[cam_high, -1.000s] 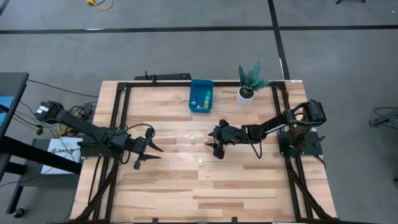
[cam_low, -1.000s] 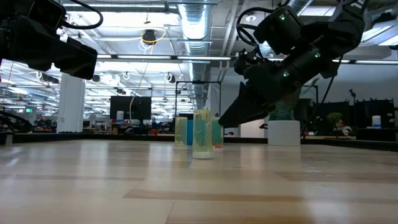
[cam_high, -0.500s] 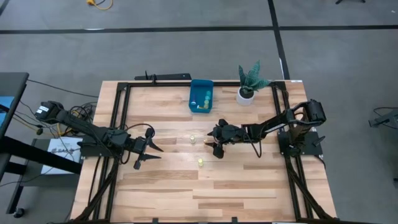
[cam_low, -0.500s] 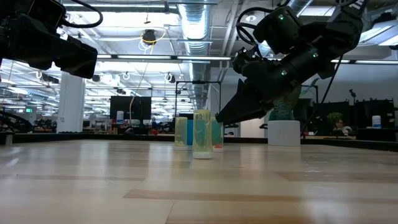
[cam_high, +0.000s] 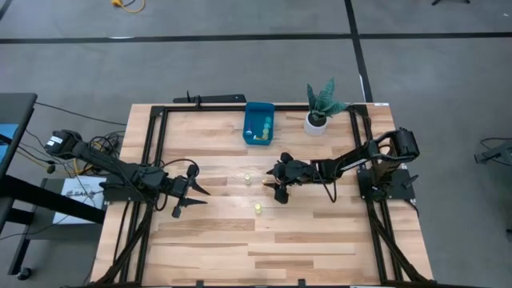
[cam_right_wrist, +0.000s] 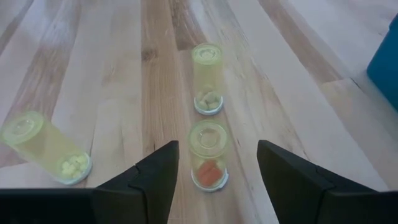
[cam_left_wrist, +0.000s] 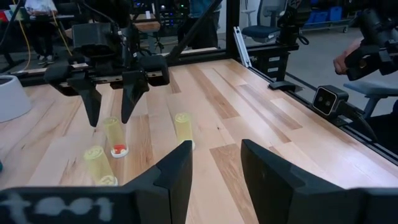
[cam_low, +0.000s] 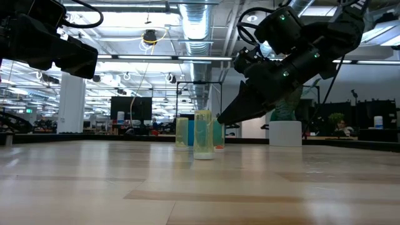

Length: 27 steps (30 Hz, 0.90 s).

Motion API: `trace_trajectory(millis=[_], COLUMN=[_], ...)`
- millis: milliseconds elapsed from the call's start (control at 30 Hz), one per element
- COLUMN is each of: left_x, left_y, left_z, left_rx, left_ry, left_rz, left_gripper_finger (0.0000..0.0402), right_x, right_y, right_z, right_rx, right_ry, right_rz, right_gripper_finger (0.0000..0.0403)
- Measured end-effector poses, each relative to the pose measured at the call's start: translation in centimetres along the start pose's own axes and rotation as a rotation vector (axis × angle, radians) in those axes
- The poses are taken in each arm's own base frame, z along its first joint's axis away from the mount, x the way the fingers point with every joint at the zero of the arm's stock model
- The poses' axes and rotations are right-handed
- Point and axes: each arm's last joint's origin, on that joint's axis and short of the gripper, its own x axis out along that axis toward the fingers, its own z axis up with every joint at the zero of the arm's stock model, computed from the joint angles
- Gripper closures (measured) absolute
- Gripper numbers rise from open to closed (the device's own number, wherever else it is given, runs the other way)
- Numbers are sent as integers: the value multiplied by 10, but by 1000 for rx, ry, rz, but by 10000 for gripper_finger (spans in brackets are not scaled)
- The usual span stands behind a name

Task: Pick and place pill bottles into a basket
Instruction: Put the middle yellow pill bottle into the blue container

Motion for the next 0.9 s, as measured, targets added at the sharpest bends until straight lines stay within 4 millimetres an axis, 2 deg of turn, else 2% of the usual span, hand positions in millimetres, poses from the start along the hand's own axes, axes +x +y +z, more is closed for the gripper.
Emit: trace_trajectory(millis=[467, 900], left_x=[0, 0], left_y=[0, 0], left_z=[0, 0], left_rx=[0, 0], left_ry=[0, 1], left_rz=[0, 0], left_gripper_finger=[274, 274], right_x=[0, 0], right_y=[-3, -3], right_z=[0, 3], right_rx=[7, 11], right_ry=[0, -27], right_rz=[-7, -7], right_gripper_finger=[205, 284])
